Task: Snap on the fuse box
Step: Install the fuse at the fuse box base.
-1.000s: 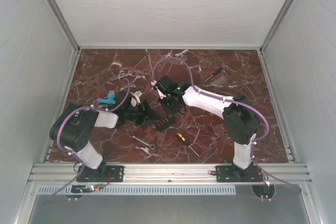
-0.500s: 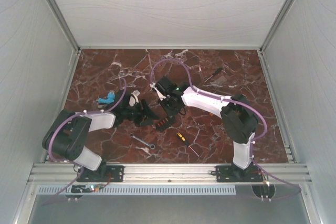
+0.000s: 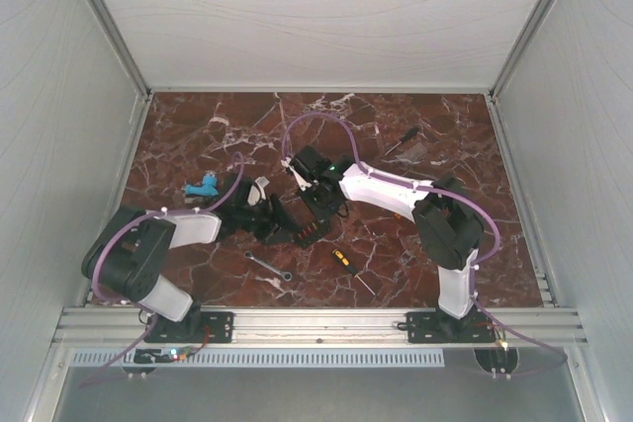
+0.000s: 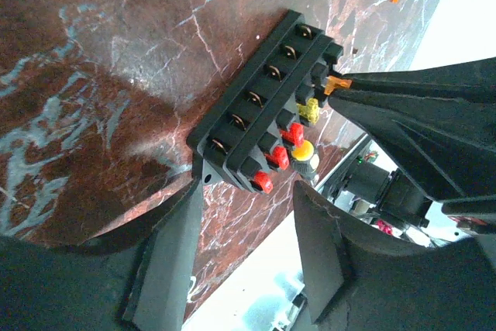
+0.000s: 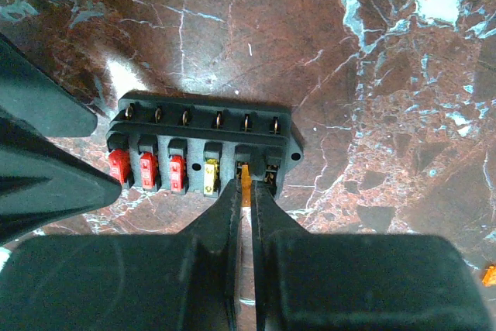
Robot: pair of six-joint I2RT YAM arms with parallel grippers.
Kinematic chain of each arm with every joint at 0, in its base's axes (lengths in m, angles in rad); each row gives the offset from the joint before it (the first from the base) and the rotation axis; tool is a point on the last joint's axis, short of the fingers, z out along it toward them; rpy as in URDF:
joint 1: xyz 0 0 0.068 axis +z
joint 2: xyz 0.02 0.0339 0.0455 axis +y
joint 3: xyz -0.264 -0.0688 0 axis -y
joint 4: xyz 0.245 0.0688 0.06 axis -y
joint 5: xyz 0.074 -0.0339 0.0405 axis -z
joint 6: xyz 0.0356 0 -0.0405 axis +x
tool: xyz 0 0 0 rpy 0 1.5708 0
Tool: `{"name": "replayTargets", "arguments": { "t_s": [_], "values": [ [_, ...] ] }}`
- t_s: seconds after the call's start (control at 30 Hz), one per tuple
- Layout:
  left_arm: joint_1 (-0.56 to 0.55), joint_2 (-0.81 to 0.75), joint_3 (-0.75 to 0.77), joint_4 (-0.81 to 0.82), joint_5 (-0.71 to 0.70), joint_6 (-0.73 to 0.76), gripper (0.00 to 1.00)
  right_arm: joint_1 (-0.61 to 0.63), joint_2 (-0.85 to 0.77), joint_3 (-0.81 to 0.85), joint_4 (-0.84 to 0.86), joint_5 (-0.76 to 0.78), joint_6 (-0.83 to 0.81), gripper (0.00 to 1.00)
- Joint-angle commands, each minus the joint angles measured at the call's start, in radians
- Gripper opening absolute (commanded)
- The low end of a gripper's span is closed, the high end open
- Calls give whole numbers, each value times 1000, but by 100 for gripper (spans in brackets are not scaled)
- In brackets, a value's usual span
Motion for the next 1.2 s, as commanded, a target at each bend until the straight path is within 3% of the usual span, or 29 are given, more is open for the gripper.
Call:
{"name": "replayTargets", "arguments": {
  "t_s": [0.0, 1.17],
  "values": [
    [-17, 28, 30, 31, 16, -17, 50, 16, 16, 17, -42, 15, 18, 0],
    [-50, 141, 125, 10, 14, 22, 50, 50, -111, -15, -136, 161, 219, 0]
  ]
}}
